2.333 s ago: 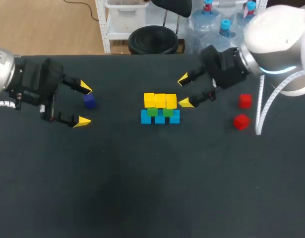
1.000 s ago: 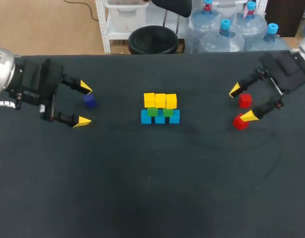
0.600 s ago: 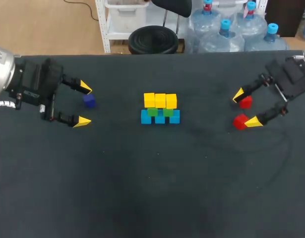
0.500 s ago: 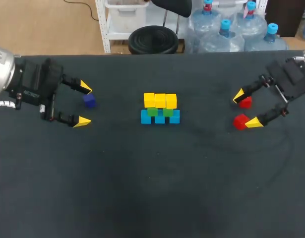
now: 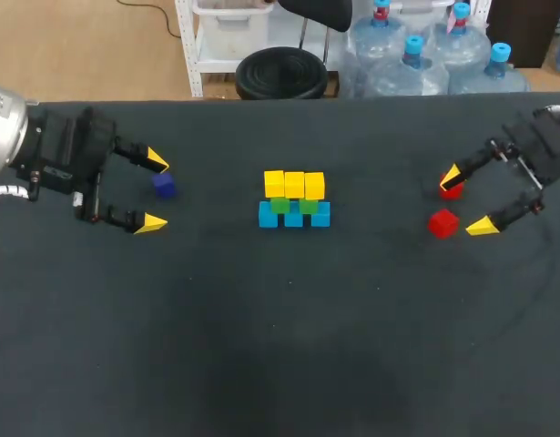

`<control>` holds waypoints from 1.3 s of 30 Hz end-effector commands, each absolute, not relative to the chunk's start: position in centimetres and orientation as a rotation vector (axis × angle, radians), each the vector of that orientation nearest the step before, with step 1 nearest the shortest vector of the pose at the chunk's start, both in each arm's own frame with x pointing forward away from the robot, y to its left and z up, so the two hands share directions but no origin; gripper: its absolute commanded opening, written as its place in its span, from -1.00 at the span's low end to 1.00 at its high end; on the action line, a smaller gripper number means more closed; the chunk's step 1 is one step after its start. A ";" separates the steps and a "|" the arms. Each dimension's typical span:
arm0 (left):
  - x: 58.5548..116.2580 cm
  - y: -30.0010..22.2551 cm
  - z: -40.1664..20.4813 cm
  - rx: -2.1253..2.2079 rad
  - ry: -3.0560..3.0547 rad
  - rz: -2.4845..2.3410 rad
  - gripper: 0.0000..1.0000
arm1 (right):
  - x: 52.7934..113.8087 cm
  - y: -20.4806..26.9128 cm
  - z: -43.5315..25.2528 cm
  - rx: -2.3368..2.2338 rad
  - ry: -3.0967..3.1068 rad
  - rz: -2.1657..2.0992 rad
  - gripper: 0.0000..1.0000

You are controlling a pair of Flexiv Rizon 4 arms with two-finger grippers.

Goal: Place the blue cubes, place green cubes on the blue cubes, place the yellow cubes on the green cubes, then place the red cubes on the yellow cubes, and place purple cube on the red cubes.

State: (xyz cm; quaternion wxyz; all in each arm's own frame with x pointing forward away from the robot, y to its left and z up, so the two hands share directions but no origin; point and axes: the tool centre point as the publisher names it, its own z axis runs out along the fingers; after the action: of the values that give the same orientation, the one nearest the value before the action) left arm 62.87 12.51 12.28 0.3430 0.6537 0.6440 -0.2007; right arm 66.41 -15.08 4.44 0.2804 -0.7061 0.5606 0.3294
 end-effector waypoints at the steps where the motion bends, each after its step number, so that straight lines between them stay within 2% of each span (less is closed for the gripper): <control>1: 62.8 12.6 12.2 1.696 1.666 -0.521 1.00 | 67.9 -14.9 4.0 -1.934 1.483 0.916 1.00; 23: 62.8 12.6 12.2 1.696 1.666 -0.521 1.00 | 68.8 -14.8 0.9 -2.011 1.417 0.904 1.00; 26: 62.8 12.6 12.2 1.696 1.666 -0.521 1.00 | 68.9 -14.9 0.6 -2.012 1.413 0.900 0.87; 29: 62.8 12.6 12.2 1.696 1.666 -0.521 1.00 | 69.0 -14.9 0.3 -2.011 1.407 0.897 0.59; 30: 62.8 12.6 12.2 1.696 1.666 -0.521 1.00 | 68.9 -15.0 0.2 -2.010 1.405 0.898 0.39; 32: 62.8 12.6 12.2 1.696 1.666 -0.521 1.00 | 68.9 -15.0 0.0 -2.009 1.404 0.897 0.31; 33: 62.8 12.6 12.2 1.696 1.666 -0.521 1.00 | 68.9 -15.0 0.0 -2.008 1.403 0.897 0.01; 35: 62.8 12.6 12.2 1.696 1.666 -0.521 1.00 | 68.8 -15.1 -0.2 -2.006 1.400 0.897 -0.03; 39: 62.8 12.6 12.2 1.696 1.666 -0.521 1.00 | 68.8 -15.2 -0.7 -2.004 1.396 0.900 0.02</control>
State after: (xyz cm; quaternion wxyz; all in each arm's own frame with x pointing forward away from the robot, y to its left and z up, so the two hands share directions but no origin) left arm 62.87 12.51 12.28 0.3430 0.6537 0.6440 -0.2007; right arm 68.69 -15.13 -0.31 0.2640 -0.7431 0.5181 0.3312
